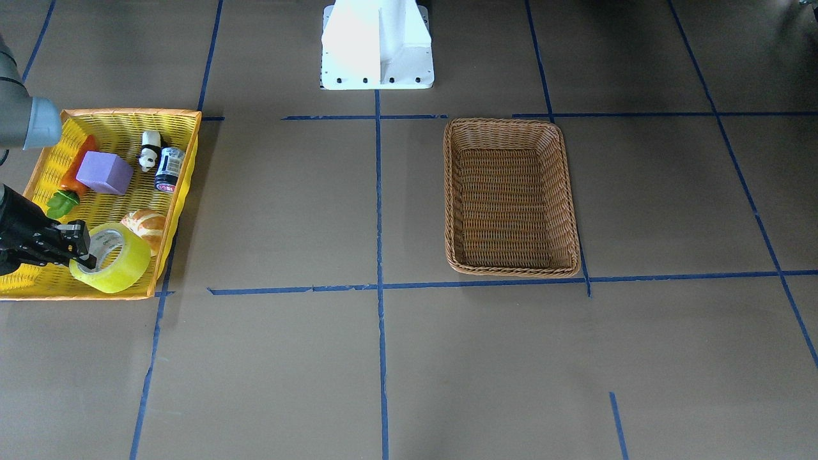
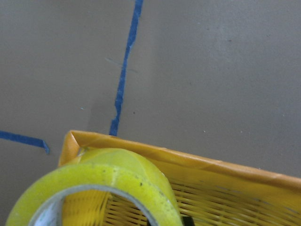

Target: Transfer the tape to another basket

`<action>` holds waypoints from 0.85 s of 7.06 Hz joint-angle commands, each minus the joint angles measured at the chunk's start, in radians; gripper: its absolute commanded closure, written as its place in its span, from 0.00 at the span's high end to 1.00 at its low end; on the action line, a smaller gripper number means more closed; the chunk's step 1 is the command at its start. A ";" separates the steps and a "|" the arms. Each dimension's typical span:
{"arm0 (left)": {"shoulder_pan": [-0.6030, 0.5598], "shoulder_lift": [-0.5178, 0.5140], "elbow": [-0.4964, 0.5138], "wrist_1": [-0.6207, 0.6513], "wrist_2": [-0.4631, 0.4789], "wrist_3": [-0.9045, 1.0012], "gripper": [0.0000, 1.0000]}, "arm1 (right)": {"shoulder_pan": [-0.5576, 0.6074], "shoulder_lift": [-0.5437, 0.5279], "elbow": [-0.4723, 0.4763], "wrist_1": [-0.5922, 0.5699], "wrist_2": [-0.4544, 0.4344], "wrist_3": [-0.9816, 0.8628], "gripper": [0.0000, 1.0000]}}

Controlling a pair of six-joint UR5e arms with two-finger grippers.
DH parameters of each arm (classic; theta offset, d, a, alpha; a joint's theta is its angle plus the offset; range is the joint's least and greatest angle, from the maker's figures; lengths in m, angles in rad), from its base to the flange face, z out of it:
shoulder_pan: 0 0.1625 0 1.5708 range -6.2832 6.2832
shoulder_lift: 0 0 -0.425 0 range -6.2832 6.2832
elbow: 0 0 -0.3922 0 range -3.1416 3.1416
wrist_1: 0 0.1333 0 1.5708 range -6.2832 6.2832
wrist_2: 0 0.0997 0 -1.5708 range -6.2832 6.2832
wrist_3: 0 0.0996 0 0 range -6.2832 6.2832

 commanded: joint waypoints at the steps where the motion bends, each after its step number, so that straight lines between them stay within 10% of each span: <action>1: 0.001 -0.021 -0.011 -0.079 -0.004 -0.001 1.00 | -0.004 0.025 0.002 0.078 0.004 0.140 0.00; 6: 0.243 -0.011 0.000 -0.612 -0.030 -0.632 1.00 | -0.105 0.028 0.010 0.518 -0.008 0.655 0.00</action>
